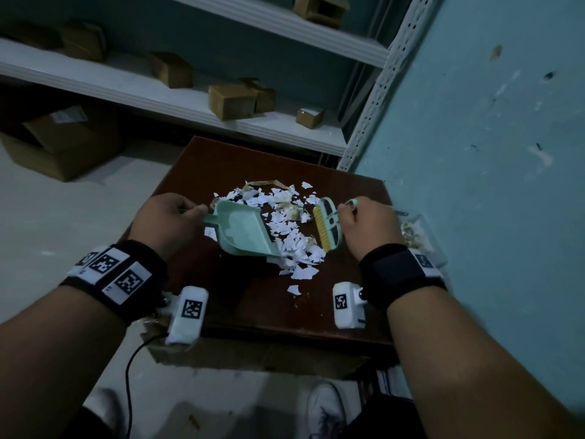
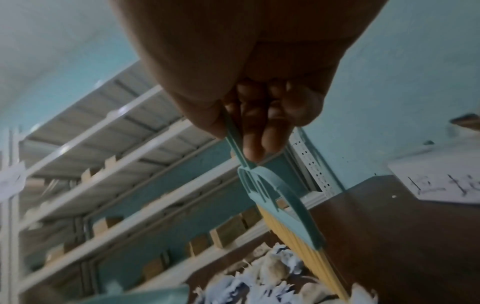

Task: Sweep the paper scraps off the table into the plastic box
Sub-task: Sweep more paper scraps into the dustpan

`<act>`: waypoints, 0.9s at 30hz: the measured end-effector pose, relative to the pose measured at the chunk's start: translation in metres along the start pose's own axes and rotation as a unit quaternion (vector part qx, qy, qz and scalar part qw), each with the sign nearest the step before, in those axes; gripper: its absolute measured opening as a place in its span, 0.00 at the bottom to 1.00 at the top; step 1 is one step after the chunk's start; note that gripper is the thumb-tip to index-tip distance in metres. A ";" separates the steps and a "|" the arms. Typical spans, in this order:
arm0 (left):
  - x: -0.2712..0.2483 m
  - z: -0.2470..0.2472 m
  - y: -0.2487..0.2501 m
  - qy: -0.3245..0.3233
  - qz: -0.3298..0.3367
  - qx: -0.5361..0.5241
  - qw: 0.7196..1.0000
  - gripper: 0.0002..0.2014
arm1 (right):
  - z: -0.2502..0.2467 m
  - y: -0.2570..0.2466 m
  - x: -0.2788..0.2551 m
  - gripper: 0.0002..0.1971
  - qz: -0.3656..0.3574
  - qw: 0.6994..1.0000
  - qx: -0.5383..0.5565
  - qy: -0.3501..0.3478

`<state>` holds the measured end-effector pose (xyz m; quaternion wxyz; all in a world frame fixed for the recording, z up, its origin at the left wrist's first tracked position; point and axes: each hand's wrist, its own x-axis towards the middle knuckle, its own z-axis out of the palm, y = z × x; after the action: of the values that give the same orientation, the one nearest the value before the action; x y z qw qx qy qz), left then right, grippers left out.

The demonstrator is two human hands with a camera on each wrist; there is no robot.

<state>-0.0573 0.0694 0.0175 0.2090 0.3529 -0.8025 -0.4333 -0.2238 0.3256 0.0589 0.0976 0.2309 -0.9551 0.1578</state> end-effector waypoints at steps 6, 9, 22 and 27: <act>-0.022 -0.018 -0.008 -0.003 0.003 0.040 0.999 0.14 | 0.002 0.003 -0.042 0.16 0.095 0.990 0.094 0.043; -0.023 -0.017 -0.017 -0.011 0.002 0.069 0.998 0.14 | -0.006 0.011 -0.034 0.14 0.085 0.991 0.083 0.061; 0.008 0.023 -0.017 -0.038 0.025 0.166 0.985 0.11 | 0.026 0.018 0.015 0.15 0.041 0.999 -0.013 -0.021; 0.011 0.047 -0.016 -0.051 0.023 0.168 0.984 0.11 | 0.035 -0.005 0.016 0.16 0.001 0.999 0.012 -0.036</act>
<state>-0.0887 0.0809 -0.0208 0.1158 0.3418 -0.8814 -0.3047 -0.2391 0.3026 0.0318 0.0600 0.2366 -0.9563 0.1610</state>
